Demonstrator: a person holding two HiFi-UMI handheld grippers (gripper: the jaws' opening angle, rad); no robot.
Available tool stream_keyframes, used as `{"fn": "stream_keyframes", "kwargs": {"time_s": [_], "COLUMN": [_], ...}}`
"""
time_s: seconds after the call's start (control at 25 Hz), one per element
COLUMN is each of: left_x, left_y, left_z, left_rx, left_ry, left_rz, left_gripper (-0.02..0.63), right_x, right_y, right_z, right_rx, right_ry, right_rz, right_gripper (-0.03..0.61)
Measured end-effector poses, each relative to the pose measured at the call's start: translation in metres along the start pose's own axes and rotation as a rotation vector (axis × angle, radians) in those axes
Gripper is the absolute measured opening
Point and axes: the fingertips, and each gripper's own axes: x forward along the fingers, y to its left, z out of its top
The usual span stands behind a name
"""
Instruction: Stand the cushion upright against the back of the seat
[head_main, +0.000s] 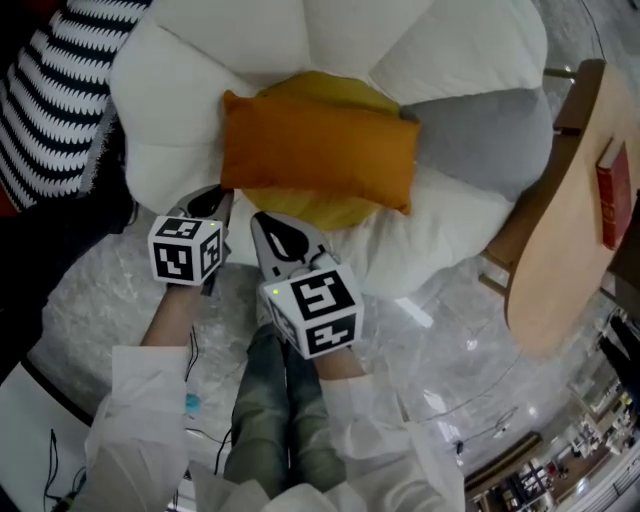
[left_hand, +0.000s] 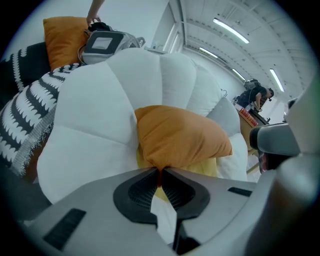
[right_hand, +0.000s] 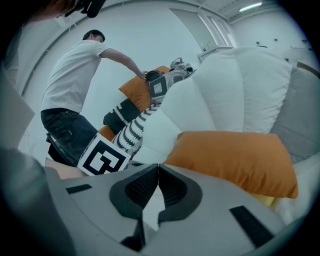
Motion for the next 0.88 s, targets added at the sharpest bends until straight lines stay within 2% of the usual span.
{"fn": "stream_keyframes", "kwargs": {"time_s": [0.36, 0.52, 0.72, 0.88], "left_x": [-0.032, -0.045, -0.063, -0.081], "left_y": [-0.018, -0.03, -0.044, -0.065], "left_z": [0.061, 0.091, 0.136, 0.162], "left_rx": [0.073, 0.081, 0.14, 0.153], "left_ry": [-0.06, -0.075, -0.112, -0.134], "left_rz": [0.014, 0.007, -0.005, -0.024], "left_gripper": [0.035, 0.035, 0.035, 0.035], "right_x": [-0.03, -0.051, -0.073, -0.095], "right_y": [0.013, 0.01, 0.011, 0.013], "right_z": [0.044, 0.063, 0.095, 0.118], "right_rx": [-0.007, -0.005, 0.001, -0.007], "right_ry": [-0.047, -0.075, -0.132, -0.16], "right_rz": [-0.014, -0.04, -0.07, -0.083], "right_gripper": [0.012, 0.012, 0.012, 0.012]}}
